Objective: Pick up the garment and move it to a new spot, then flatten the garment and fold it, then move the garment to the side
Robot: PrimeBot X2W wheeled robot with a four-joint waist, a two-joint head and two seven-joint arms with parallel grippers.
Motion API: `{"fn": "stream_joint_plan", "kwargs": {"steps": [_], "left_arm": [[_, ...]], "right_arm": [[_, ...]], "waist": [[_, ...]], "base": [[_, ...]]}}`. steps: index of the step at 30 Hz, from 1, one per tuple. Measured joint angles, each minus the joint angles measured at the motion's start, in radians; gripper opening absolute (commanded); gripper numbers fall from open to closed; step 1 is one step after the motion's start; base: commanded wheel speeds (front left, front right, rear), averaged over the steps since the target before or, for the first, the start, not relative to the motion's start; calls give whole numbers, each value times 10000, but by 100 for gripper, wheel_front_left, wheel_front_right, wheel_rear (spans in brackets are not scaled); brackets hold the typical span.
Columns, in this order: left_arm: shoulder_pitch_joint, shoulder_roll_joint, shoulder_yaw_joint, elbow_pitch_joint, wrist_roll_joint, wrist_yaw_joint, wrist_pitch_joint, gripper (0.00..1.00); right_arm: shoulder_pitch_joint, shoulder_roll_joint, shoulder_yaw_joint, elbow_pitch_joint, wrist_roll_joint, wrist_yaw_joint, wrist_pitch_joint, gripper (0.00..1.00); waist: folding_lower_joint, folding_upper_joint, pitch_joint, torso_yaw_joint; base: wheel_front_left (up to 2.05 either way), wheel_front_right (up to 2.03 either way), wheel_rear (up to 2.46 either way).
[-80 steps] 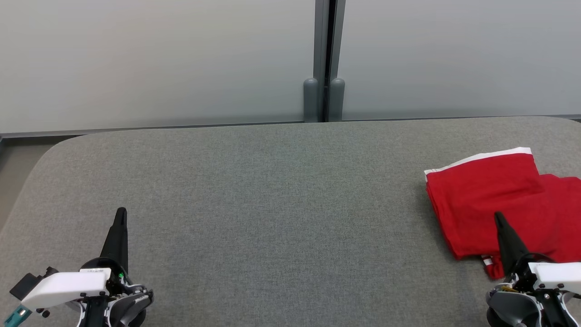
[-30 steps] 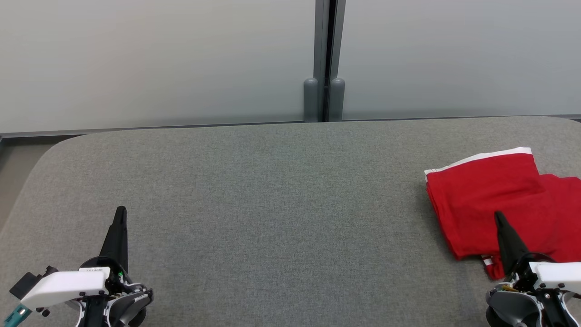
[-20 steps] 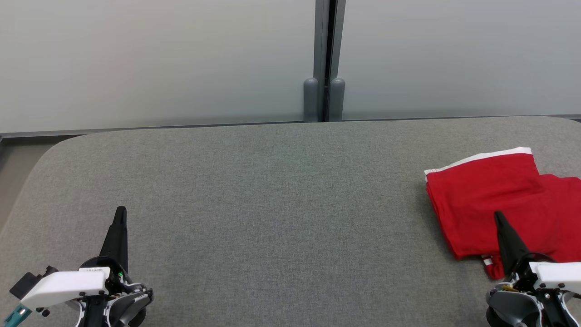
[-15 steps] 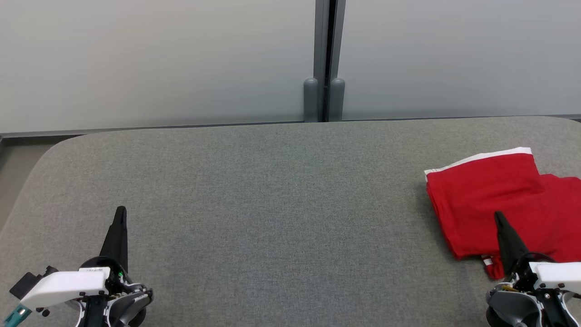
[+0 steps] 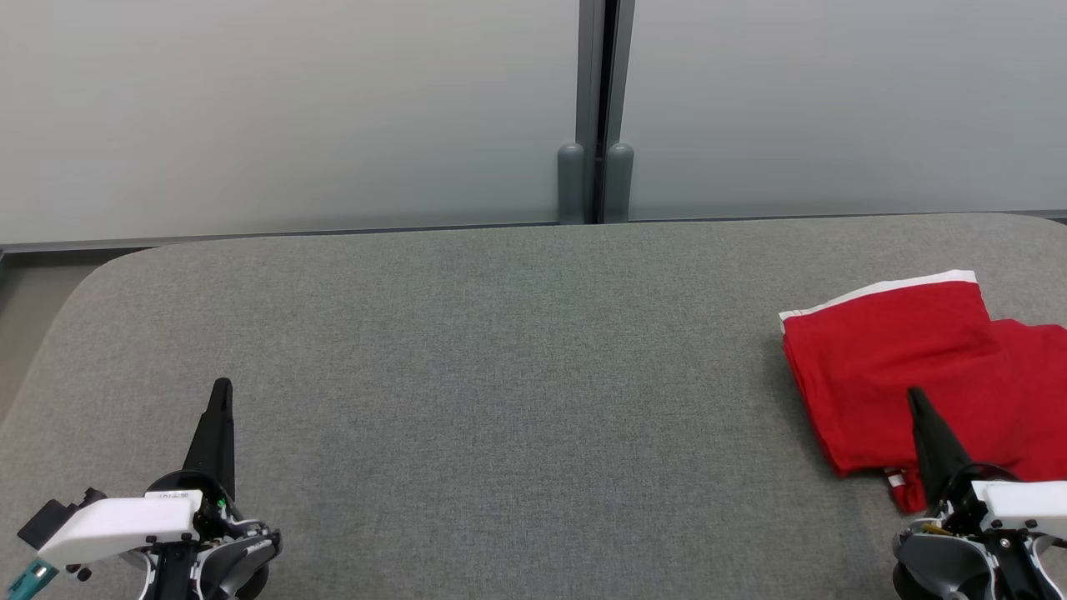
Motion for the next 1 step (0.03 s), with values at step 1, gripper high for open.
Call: {"fn": "stream_joint_plan", "kwargs": {"steps": [1], "left_arm": [[0,0,0,0,0,0,0,0]], "right_arm": [[0,0,0,0,0,-2,0,0]], "waist": [[0,0,0,0]], "base": [[0,0,0]]}}
